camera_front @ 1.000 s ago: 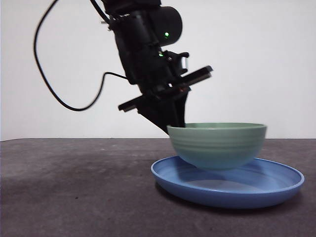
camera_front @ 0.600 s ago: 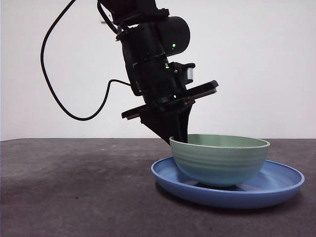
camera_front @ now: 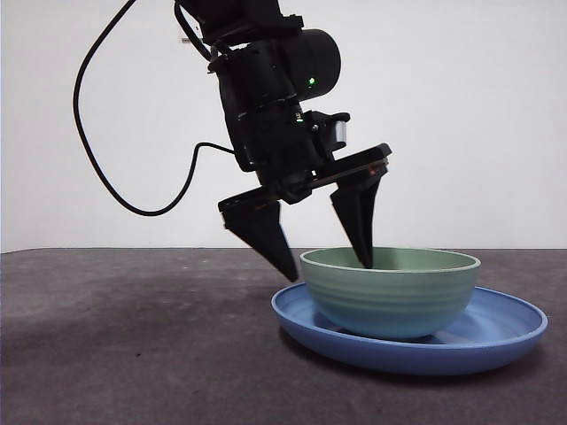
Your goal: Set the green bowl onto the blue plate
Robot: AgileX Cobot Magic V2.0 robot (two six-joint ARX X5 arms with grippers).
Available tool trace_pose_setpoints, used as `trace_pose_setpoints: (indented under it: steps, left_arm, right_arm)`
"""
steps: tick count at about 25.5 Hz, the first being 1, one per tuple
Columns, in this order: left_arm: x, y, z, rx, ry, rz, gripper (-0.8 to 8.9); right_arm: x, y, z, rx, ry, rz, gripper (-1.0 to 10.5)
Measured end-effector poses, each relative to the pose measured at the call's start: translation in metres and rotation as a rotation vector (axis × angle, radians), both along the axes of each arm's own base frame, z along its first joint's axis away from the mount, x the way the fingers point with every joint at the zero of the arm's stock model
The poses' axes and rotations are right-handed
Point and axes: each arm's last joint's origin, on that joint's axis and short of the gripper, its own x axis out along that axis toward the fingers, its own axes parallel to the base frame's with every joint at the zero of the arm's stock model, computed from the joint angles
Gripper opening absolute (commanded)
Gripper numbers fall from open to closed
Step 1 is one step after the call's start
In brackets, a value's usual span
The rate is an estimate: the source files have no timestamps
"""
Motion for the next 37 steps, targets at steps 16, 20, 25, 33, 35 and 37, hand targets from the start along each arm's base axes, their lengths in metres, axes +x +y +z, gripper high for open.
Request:
trace_pose_setpoints:
  steps: [16, 20, 25, 33, 35, 37]
  left_arm:
    - [-0.095, 0.088, 0.174, -0.179, -0.205, -0.085, 5.66]
    - [-0.143, 0.131, 0.214, -0.21, -0.308, -0.148, 5.66]
    - [-0.196, 0.179, 0.233, -0.26, -0.422, -0.185, 5.63]
    - [-0.247, 0.225, 0.208, -0.341, -0.515, -0.169, 5.63]
    - [-0.259, 0.236, 0.195, -0.365, -0.521, -0.15, 5.63]
    - [-0.271, 0.246, 0.182, -0.388, -0.523, -0.128, 5.63]
  right_arm:
    - [-0.001, 0.0, -0.001, -0.003, 0.02, 0.001, 6.6]
    - [-0.002, 0.0, -0.002, -0.003, 0.026, 0.001, 6.6]
    - [-0.002, 0.0, -0.002, -0.003, 0.026, 0.001, 6.6]
    - [-0.002, 0.0, -0.002, -0.003, 0.026, 0.001, 6.6]
    - [-0.002, 0.0, -0.002, -0.003, 0.026, 0.001, 6.6]
    - [-0.002, 0.0, -0.002, -0.004, 0.026, 0.001, 6.6]
